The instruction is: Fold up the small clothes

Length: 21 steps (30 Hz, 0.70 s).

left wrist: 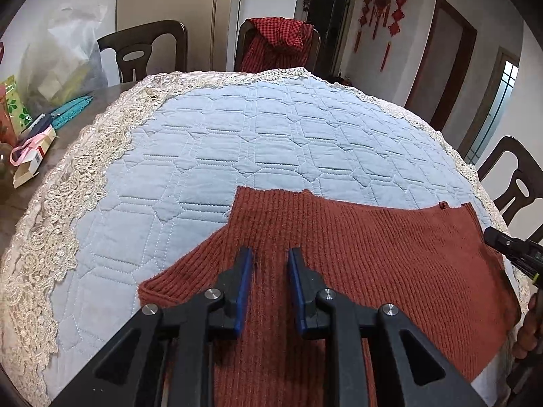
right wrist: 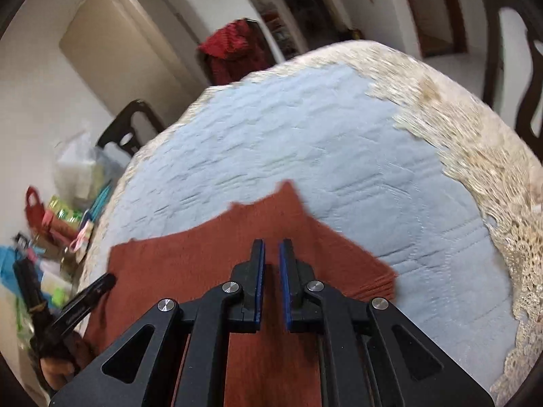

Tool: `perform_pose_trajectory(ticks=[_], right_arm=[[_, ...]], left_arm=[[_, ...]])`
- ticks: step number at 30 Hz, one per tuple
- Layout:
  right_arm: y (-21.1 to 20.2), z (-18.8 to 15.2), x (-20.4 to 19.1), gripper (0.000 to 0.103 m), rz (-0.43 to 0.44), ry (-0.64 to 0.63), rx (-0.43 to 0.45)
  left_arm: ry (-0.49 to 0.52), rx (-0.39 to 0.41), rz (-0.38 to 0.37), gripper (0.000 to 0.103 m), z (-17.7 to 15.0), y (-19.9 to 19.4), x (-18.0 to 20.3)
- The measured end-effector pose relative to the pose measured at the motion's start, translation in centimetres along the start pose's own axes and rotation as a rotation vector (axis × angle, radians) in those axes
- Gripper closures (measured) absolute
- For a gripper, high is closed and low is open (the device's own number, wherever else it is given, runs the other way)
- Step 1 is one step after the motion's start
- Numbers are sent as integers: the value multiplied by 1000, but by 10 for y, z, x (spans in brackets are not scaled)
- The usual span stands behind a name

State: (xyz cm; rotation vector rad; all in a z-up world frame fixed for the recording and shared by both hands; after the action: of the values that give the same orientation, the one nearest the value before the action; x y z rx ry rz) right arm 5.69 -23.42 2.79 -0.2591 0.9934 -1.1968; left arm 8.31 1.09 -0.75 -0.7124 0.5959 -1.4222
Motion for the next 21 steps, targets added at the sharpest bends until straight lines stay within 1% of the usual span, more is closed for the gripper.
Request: perform_pose_trajectory(ticks=[3, 8, 11, 13, 15, 16, 17, 18, 21], right_arm=[[-3, -7, -29, 93, 59, -89, -14], [1, -29, -81, 92, 160, -241, -72], [7, -44, -101, 92, 182, -309, -103], [17, -55, -111, 92, 188, -349, -134], [30, -60, -110, 92, 181, -343, -172], [41, -62, -105, 92, 161, -327, -197], [47, -62, -102, 93, 163, -314, -208], [46, -61, -101, 93, 173, -305, -197], [47, -55, -105, 93, 151, -306, -191]], left_arm=[[7, 8, 4, 79, -3, -8, 1], [-2, 31, -7, 79, -10, -28, -4], [-11, 46, -34, 79, -18, -37, -7], [1, 32, -45, 76, -26, -34, -6], [6, 17, -43, 76, -33, -26, -6], [11, 35, -43, 76, -34, -27, -6], [16, 35, -43, 75, -34, -28, -5], [15, 36, -45, 75, -34, -28, -5], [9, 37, -57, 75, -34, -28, -6]])
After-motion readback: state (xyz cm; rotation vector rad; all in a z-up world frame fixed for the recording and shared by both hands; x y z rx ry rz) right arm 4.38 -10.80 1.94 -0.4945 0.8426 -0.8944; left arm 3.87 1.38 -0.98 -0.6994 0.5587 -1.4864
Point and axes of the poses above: each gripper's, at about its wrist camera, not at the fingertips, and y roughly the way its jaws point, x to its right, z to its top, the point moved 3 cm from there along y, roughly the way its jaws point, and after that the axes turned 6 degrees about z, right-handed, at the moved point
